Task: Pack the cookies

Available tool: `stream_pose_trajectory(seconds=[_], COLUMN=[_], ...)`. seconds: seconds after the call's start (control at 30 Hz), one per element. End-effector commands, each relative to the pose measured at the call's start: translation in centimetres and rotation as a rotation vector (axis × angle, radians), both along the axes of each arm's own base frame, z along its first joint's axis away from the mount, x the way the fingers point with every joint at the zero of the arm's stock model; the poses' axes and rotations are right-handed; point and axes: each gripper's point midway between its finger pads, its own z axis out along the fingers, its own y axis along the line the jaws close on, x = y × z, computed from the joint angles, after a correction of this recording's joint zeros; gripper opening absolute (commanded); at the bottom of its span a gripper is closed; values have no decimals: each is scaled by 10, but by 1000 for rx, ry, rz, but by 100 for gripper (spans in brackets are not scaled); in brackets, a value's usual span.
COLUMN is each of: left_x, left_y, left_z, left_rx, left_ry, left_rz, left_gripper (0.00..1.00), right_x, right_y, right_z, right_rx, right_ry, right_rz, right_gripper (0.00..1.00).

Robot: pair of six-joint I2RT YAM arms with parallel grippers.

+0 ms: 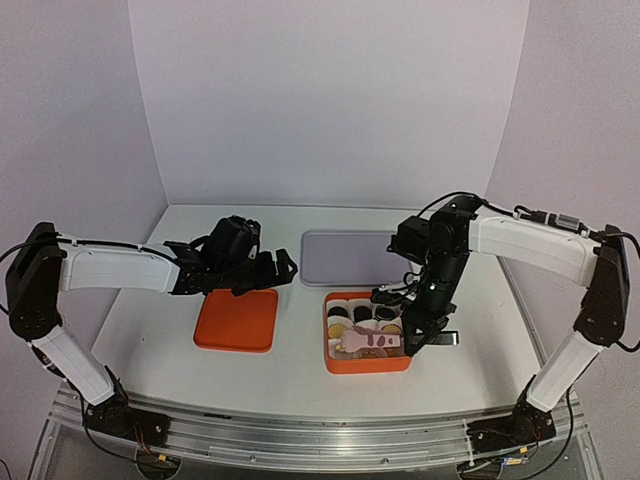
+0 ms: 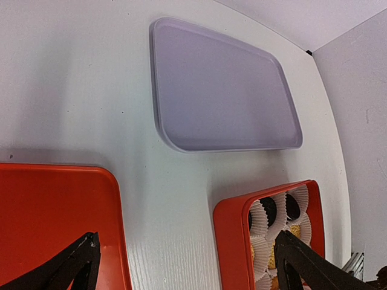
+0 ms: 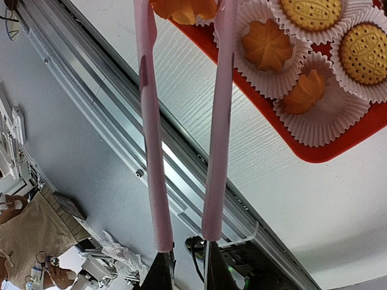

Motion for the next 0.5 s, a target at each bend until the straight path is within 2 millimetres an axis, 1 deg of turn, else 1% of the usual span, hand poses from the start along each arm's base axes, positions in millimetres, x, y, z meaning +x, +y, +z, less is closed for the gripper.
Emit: stream_pose_trajectory(seconds=[0.0,0.27,0.47], left_x=[8,7,7], left_y=[-7,-6,-5], left_z=[15,14,15], left_rx=[-18,-21,-24], left_ry=[-34,-29,-32], left_rz=[-4,-3,0], left_gripper=[100,100,100], right_x=[-1,5,11], right_y=[7,8,10], right_z=[6,-4,-7], right_rx=[14,-26,-43], right_ry=[27,27,15], right_rz=[22,22,21], right_gripper=[0,0,6])
